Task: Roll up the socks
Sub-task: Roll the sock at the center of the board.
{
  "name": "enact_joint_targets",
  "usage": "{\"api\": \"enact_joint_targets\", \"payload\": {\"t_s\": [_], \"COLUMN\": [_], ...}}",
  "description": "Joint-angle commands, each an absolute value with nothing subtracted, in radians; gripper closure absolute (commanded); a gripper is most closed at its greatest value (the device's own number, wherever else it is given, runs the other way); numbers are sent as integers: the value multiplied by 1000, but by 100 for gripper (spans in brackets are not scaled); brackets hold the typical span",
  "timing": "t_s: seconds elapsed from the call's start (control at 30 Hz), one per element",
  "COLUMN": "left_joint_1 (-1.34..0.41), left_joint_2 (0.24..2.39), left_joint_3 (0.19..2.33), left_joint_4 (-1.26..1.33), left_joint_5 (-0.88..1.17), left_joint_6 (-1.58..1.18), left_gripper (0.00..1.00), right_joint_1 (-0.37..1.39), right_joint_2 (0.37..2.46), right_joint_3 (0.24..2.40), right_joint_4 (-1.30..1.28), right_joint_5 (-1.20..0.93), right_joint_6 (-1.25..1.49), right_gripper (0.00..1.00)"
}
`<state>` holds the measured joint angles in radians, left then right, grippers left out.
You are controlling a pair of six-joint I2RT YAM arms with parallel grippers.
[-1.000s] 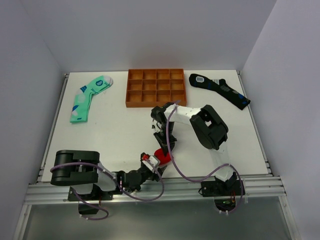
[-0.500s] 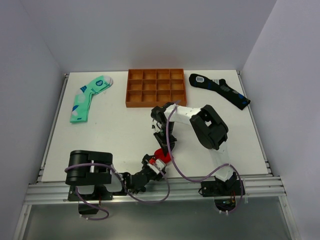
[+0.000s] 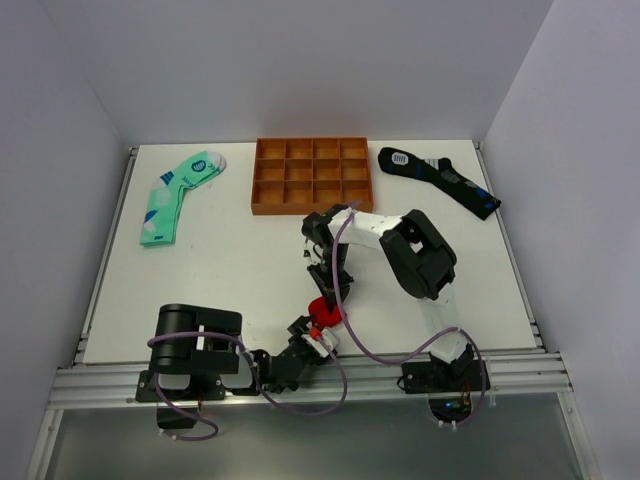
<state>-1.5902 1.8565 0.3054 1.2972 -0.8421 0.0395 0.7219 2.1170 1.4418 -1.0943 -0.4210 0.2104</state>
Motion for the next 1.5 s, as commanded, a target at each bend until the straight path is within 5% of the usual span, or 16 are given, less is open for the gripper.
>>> {"api": "enact_joint_targets", "payload": {"t_s": [0.0,0.4,0.7,0.83,1.17,1.47], "left_joint_1": [-1598,-1592,-1578,-1577,-1519,-1477], "left_joint_2": [1865,1879,1818,1789,1738,1762], "left_joint_3": [322,327,342,342,324,308], "left_joint_4": [1382,1362,1192,1114,965,934], "left_joint_5": [-859,-796,-727,-681,-474,-356], "left_joint_6": [48,20,-112,-181,-383,-509], "left_gripper": [32,50,100,100,100,100], "right_joint_1": [715,716,716,716,716,715], "right_joint_2": [2171,2172,2163,2145,2042,1924], "right_joint_3": [1417,1416,1410,1405,1335,1345], "right_joint_4": [-1035,-1034,-1023,-1005,-891,-822], "right_joint_5": [-242,-242,-238,-233,-222,-199], "right_joint_6": [170,170,173,183,232,279], "right_gripper": [86,87,87,87,61,53]}}
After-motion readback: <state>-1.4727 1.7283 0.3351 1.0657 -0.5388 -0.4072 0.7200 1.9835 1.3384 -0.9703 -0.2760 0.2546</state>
